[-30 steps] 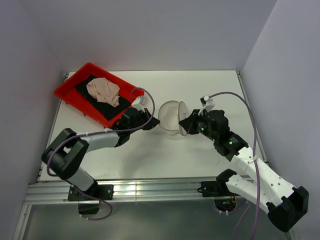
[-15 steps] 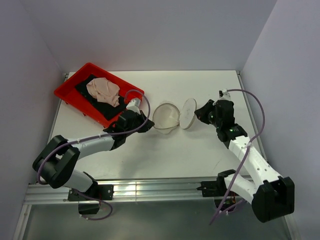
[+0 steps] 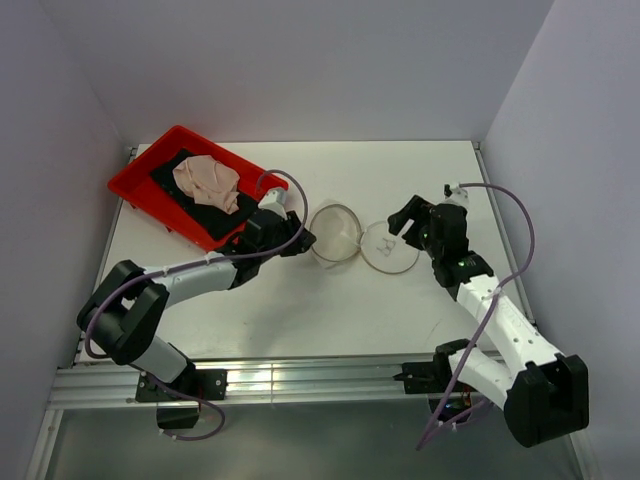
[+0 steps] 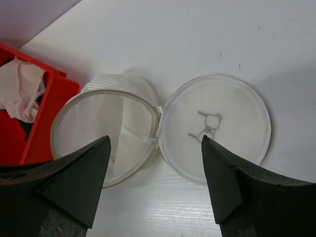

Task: Place the bra in the laundry bag and zip it closed

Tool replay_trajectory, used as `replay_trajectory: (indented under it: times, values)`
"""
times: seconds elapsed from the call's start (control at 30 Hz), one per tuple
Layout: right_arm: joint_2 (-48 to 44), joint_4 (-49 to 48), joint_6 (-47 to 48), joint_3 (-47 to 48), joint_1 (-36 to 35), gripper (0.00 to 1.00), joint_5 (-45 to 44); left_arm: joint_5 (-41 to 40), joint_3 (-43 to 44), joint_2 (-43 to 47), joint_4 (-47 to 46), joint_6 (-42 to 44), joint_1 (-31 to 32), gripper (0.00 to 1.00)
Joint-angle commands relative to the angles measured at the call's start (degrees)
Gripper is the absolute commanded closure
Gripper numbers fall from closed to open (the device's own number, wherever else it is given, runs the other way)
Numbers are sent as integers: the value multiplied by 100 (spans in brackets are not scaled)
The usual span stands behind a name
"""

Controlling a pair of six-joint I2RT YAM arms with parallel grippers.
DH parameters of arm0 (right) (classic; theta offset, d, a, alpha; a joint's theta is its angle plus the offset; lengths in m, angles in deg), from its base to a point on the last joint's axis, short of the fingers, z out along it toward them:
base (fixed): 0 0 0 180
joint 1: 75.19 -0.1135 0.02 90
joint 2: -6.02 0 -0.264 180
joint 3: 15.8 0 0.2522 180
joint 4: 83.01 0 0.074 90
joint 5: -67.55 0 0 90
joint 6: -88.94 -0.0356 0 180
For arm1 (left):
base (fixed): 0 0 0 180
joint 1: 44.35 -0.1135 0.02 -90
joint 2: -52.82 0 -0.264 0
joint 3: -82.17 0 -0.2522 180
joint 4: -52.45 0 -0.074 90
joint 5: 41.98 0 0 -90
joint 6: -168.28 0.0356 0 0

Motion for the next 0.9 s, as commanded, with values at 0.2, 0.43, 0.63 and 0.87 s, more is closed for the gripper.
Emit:
replay_trajectory:
  times: [0.2,0.43,0.63,0.87]
  values:
    - [-924,-663,45,-341,-358,20,309,-1195,440,601,826,268,-59,21]
    - [-512,-1068,71,-526,-1036,38,434,-1259,510,1244,731,-83,-1120,13]
    - [-520,-1245,35,-641,-1150,71,750,-1031,1125,920,765,-382,-2473,25]
    - [-608,-1183,105,-579,-1273,96,900,-232,2309,-228,1088,56,-3908,35]
